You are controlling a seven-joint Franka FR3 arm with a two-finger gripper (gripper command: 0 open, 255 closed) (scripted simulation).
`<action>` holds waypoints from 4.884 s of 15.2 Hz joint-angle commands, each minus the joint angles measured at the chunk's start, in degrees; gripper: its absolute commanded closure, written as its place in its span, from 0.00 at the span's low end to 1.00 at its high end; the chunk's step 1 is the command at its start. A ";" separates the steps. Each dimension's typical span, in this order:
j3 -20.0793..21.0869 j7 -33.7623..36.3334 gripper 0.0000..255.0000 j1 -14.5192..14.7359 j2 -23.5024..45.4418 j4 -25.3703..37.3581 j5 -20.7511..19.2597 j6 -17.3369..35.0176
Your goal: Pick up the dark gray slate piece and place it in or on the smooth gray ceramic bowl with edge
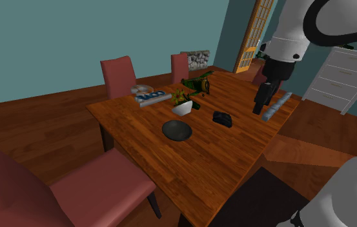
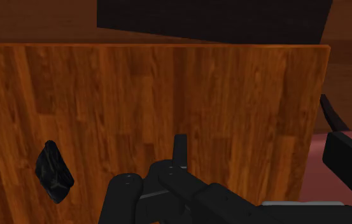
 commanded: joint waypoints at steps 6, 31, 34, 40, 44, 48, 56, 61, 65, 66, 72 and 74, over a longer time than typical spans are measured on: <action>-5.00 -6.80 0.00 -1.57 5.49 -1.50 -3.10 7.03; -21.78 -41.71 0.00 -7.17 54.93 22.27 2.72 31.40; -21.56 -45.58 0.00 -8.99 61.96 28.62 5.32 31.49; -20.01 -51.46 0.00 -13.43 76.41 44.15 9.26 29.46; -18.98 -53.29 0.00 -15.64 83.61 52.46 10.43 28.09; -18.68 -53.53 0.00 -15.74 85.01 51.56 10.83 30.36; -18.47 -53.69 0.00 -15.82 86.02 51.15 11.10 31.76; -18.47 -53.69 1.00 -15.82 86.01 51.15 11.10 31.75; -18.47 -53.69 1.00 -15.82 86.01 51.15 11.10 31.75; -18.47 -53.69 1.00 -15.82 86.01 51.15 11.10 31.75; -18.80 -53.43 1.00 -15.63 84.27 51.48 10.66 29.72; -18.96 -53.30 1.00 -15.54 83.44 51.70 10.45 28.67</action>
